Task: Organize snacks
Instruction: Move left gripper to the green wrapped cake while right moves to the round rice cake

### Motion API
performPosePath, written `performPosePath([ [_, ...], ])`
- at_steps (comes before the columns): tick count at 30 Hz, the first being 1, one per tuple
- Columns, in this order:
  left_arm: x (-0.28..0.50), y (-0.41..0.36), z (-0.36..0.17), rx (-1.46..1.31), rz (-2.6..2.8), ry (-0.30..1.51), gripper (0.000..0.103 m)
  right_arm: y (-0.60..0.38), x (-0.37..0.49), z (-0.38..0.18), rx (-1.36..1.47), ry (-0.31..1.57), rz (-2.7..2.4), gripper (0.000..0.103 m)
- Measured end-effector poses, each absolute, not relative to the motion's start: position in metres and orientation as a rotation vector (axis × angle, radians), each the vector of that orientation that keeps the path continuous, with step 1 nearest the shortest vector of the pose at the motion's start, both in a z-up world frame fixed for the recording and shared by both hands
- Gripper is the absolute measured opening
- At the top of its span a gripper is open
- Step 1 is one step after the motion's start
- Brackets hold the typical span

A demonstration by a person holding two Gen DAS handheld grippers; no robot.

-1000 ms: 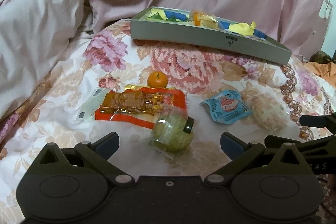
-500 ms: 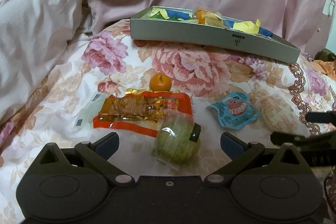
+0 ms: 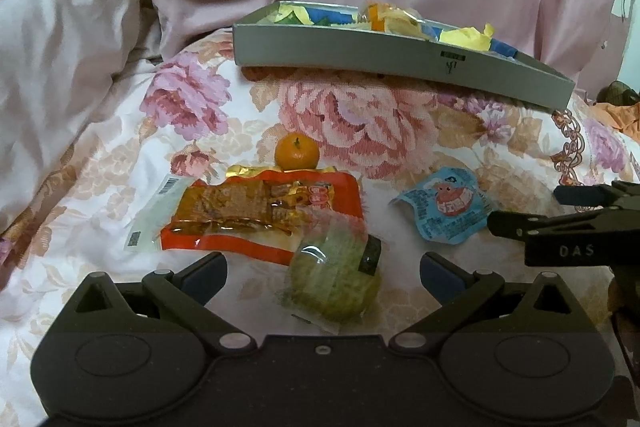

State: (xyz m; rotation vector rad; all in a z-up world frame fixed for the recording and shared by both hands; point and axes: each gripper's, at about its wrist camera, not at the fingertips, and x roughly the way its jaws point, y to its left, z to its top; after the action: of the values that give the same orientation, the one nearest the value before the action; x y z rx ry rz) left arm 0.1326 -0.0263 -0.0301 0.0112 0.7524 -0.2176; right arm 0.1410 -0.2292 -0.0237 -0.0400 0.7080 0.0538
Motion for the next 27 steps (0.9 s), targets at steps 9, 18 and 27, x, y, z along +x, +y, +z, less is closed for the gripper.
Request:
performPosePath([
  [9,0.138,-0.023,-0.034,-0.037,-0.231,0.791,0.102,-0.245,0.15,-0.029,0.056,0.731,0.04,0.103],
  [18,0.137,-0.024,-0.034,-0.049,-0.283,0.793,0.096,-0.228,0.144,-0.028,0.03,0.743,0.177,0.095],
  [27,0.133,-0.031,-0.037,0.044,-0.291,0.774,0.086,-0.205,0.133,-0.026,-0.062,0.768,0.285,0.096],
])
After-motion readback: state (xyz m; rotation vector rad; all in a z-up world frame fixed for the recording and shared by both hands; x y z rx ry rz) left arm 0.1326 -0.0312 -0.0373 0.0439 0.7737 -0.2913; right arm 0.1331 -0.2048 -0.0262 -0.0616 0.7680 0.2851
